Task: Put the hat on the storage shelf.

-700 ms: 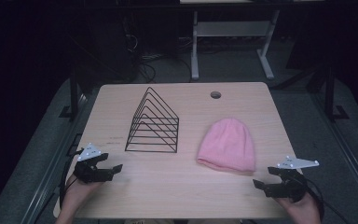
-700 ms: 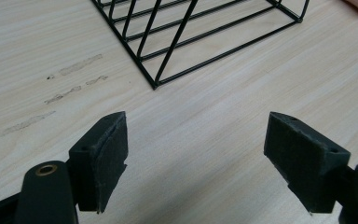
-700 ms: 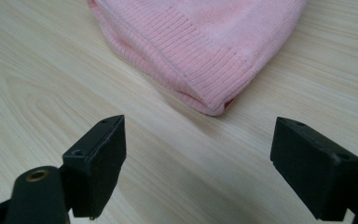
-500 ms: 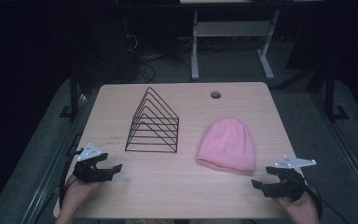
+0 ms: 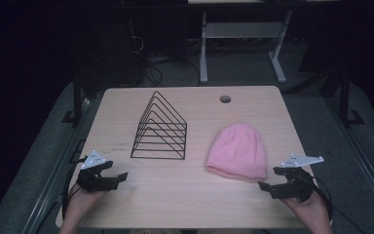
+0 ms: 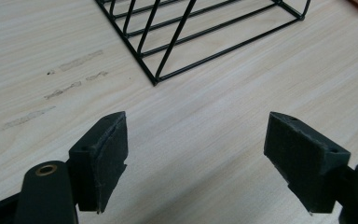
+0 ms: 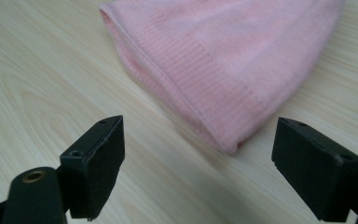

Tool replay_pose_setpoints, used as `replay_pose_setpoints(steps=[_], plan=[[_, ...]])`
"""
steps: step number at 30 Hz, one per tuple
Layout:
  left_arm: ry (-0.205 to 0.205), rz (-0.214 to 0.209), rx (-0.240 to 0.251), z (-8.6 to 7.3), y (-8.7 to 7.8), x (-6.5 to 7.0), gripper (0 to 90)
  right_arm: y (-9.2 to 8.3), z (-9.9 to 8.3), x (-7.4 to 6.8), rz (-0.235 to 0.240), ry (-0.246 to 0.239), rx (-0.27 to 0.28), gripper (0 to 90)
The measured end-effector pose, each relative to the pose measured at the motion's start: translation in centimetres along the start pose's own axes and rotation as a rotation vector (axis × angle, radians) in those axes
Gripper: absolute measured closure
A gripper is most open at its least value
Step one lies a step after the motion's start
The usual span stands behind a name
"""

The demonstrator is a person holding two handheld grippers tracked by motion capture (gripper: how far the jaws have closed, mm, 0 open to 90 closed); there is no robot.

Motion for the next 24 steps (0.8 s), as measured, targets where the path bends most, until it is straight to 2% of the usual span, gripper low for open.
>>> replay_pose_setpoints(steps=[3,6,9,10,14,15,17,19,23,24], plan=[[0.000,-0.001,-0.008,-0.1,0.0,0.0,21.8,0.5,0.4,-0.1,0.016,0.003,-0.005,16.5],[-0.005,0.001,0.003,0.0,-0.1,0.0,21.8,1.4,1.4,-0.1,0.032,-0.001,-0.018,16.6],[-0.008,0.002,0.004,0.0,-0.1,-0.1,21.8,1.8,1.9,0.0,0.032,0.005,-0.022,16.7],[-0.014,0.002,0.002,-0.1,-0.1,-0.2,21.7,2.2,2.2,0.2,0.035,0.003,-0.043,16.7],[-0.013,0.001,0.005,-0.1,-0.1,-0.4,21.7,2.7,2.7,0.6,0.043,0.007,-0.062,16.9],[-0.024,-0.002,0.008,-0.1,-0.1,-0.3,21.7,2.9,3.0,0.8,0.049,0.018,-0.063,16.9],[-0.019,-0.018,-0.001,-0.1,-0.2,-0.2,21.7,3.1,3.4,1.1,0.056,0.033,-0.060,16.9],[-0.026,-0.018,0.011,0.1,-0.1,0.0,21.7,3.2,3.6,1.2,0.059,0.030,-0.062,17.0],[-0.007,-0.014,-0.004,0.0,-0.2,-0.2,21.7,3.8,4.5,1.7,0.062,0.026,-0.073,17.0],[-0.017,-0.012,0.004,0.0,-0.2,-0.2,21.7,3.8,4.8,1.8,0.063,0.026,-0.071,17.3]])
Point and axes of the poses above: each handheld gripper's, and its own axes: y roughly forward along the jaws, z roughly out of its top, x roughly to its right, the point moved 8 cm from there along y, roughly forward along the jaws, and after that the axes turned 11 degrees about x, right-handed, at the moved point
